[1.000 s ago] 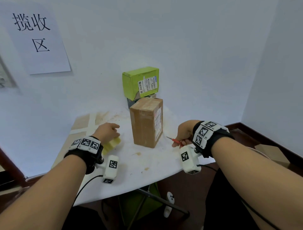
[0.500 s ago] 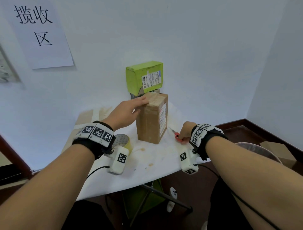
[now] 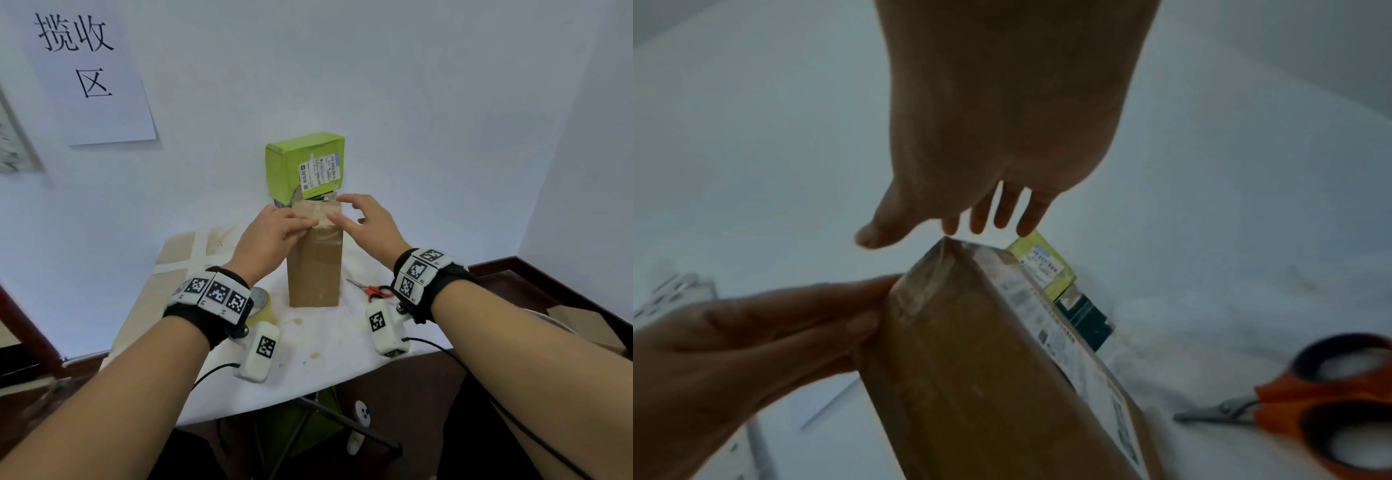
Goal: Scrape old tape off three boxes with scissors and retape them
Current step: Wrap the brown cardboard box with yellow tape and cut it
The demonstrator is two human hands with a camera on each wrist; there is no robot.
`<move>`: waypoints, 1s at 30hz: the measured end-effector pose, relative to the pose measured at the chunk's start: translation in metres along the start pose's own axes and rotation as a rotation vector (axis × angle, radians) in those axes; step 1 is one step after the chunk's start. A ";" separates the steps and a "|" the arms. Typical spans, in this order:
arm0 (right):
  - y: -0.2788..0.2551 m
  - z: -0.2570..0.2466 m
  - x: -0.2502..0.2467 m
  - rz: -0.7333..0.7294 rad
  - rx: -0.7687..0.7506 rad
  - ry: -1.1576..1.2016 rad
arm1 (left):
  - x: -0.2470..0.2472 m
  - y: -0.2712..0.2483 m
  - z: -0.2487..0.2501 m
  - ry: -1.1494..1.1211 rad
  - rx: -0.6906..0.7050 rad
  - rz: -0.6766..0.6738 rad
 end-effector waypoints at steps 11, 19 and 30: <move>0.006 0.009 0.019 -0.068 -0.121 -0.012 | 0.001 -0.004 -0.008 -0.025 -0.035 0.005; 0.004 0.015 0.025 -0.102 -0.145 -0.061 | 0.004 -0.007 -0.007 -0.060 -0.025 0.045; 0.005 -0.001 0.031 -0.120 -0.110 -0.174 | 0.003 -0.009 -0.006 -0.078 -0.045 0.049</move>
Point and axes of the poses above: each hand's wrist, its own y-axis towards the middle knuckle, its own x-axis out of the palm, z = x × y, the point moved 3 cm from there along y, towards the middle knuckle, and after that the axes turned 13 degrees about -y, right-handed, at the moved point
